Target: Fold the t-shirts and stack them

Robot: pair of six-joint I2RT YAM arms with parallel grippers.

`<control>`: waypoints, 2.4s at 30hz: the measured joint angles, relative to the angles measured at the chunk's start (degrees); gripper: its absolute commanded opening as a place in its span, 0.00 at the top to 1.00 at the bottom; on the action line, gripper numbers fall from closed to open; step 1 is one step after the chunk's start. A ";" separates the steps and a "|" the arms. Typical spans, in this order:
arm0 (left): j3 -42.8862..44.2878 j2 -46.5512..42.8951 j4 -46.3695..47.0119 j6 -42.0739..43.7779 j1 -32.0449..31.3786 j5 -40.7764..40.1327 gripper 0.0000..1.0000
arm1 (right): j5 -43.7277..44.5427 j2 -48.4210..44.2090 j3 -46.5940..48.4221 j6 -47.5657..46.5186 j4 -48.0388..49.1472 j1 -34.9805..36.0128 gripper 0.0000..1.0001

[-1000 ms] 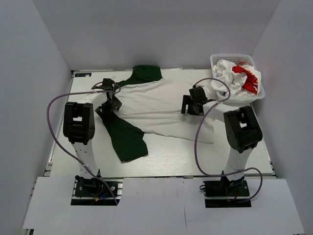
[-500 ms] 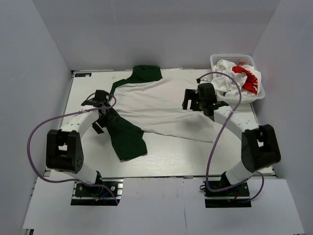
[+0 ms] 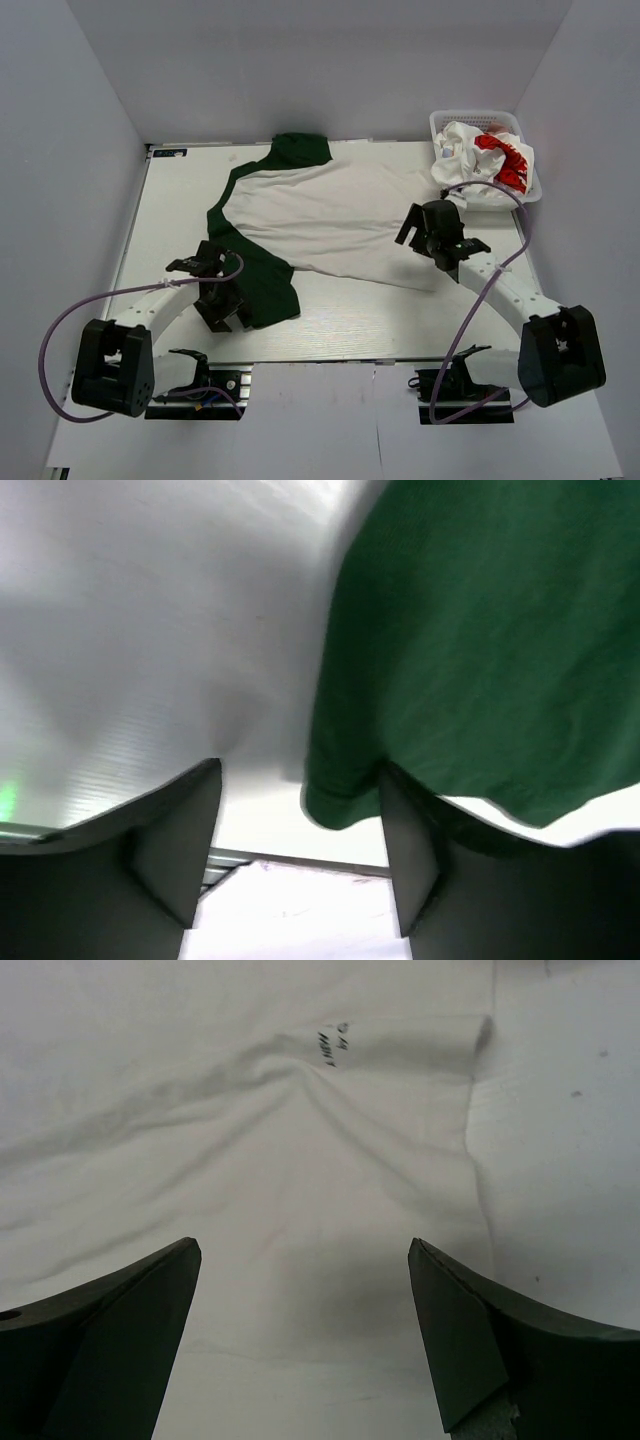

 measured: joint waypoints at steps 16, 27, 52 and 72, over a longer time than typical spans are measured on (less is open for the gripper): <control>1.95 5.73 -1.97 0.33 -1.88 1.81 1.00 | 0.33 -5.53 -8.92 4.35 -11.13 -1.53 0.10; -0.87 -0.74 -11.08 2.49 -5.25 9.09 1.00 | -0.52 -6.10 -13.88 6.91 -16.06 -3.74 0.22; 17.66 7.54 2.08 7.87 -6.88 17.14 1.00 | -3.02 -5.97 -10.45 5.35 -17.51 -4.81 1.00; 47.06 26.34 10.80 11.10 -3.89 0.92 1.00 | -2.08 6.73 10.99 2.21 -15.93 -5.81 1.00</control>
